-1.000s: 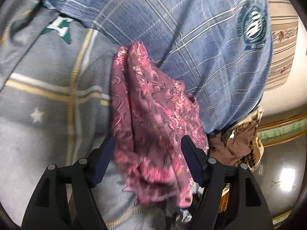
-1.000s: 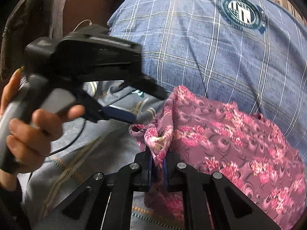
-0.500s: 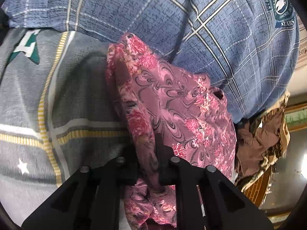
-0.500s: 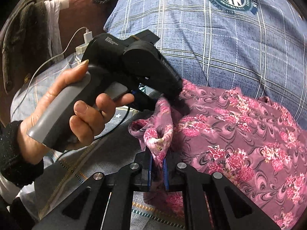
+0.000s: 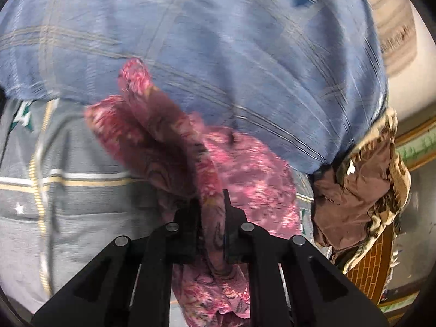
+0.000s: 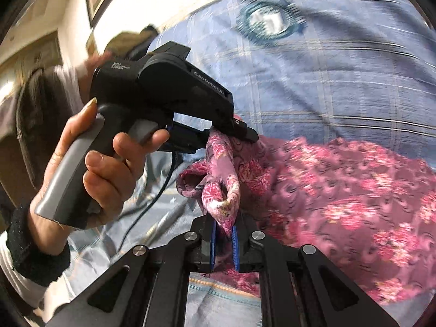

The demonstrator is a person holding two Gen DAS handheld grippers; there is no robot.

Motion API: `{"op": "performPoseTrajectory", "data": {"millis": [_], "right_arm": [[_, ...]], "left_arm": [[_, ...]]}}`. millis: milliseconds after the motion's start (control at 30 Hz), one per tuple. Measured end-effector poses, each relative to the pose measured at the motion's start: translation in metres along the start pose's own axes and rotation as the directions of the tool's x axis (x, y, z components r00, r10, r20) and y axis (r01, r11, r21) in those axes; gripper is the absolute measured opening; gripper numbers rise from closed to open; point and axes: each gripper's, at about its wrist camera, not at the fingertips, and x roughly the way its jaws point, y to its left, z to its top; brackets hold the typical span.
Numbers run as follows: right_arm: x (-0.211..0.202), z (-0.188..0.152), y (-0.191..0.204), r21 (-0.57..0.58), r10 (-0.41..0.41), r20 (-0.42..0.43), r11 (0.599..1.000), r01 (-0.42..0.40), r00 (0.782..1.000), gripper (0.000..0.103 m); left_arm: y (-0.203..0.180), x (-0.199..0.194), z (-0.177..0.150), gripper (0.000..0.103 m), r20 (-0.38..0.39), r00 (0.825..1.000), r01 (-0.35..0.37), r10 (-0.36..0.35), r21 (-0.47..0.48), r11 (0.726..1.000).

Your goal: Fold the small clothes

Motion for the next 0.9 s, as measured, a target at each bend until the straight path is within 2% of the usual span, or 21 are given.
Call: {"op": "performPoseTrajectory", "data": {"millis": [133, 267, 400, 500, 567, 600, 667, 733, 767, 833, 900], "right_arm": [[-0.038, 0.004, -0.041, 0.082, -0.017, 0.065, 0.997, 0.012, 0.998, 0.009], [-0.068, -0.003, -0.091, 0.168, -0.055, 0.101, 0.985, 0.038, 0.993, 0.009], [-0.095, -0.022, -0.146, 0.276, -0.106, 0.119, 0.959, 0.069, 0.987, 0.009], [-0.107, -0.039, -0.186, 0.362, -0.143, 0.118, 0.928, 0.092, 0.983, 0.009], [-0.11, -0.049, -0.207, 0.414, -0.151, 0.109, 0.905, 0.094, 0.982, 0.009], [-0.108, -0.054, -0.219, 0.453, -0.146, 0.098, 0.887, 0.086, 0.984, 0.009], [-0.103, -0.06, -0.235, 0.515, -0.132, 0.071, 0.854, 0.077, 0.989, 0.014], [-0.102, -0.065, -0.243, 0.545, -0.122, 0.057, 0.836, 0.071, 0.991, 0.016], [-0.103, -0.066, -0.246, 0.557, -0.121, 0.041, 0.827, 0.078, 0.992, 0.021], [-0.112, -0.065, -0.249, 0.566, -0.127, 0.044, 0.82, 0.08, 0.991, 0.025], [-0.133, -0.066, -0.251, 0.584, -0.143, 0.1, 0.809, 0.058, 0.985, 0.027]], "left_arm": [[-0.06, 0.03, -0.002, 0.01, -0.031, 0.999, -0.01, 0.012, 0.071, 0.997], [-0.117, 0.085, -0.01, 0.01, -0.1, 0.993, -0.055, 0.069, 0.14, 0.989], [-0.163, 0.151, -0.027, 0.011, -0.178, 0.976, -0.089, 0.125, 0.201, 0.976], [-0.185, 0.194, -0.04, 0.013, -0.206, 0.957, -0.149, 0.205, 0.259, 0.954], [-0.194, 0.213, -0.046, 0.023, -0.203, 0.945, -0.191, 0.254, 0.286, 0.939], [-0.197, 0.214, -0.047, 0.027, -0.194, 0.945, -0.198, 0.262, 0.3, 0.933], [-0.205, 0.211, -0.048, 0.05, -0.203, 0.946, -0.181, 0.253, 0.318, 0.931], [-0.207, 0.203, -0.046, 0.051, -0.238, 0.941, -0.16, 0.242, 0.32, 0.934], [-0.207, 0.194, -0.046, 0.051, -0.249, 0.942, -0.143, 0.226, 0.313, 0.939], [-0.201, 0.165, -0.041, 0.051, -0.226, 0.958, -0.105, 0.176, 0.296, 0.949], [-0.183, 0.132, -0.033, 0.056, -0.168, 0.976, -0.092, 0.139, 0.262, 0.961]]}}
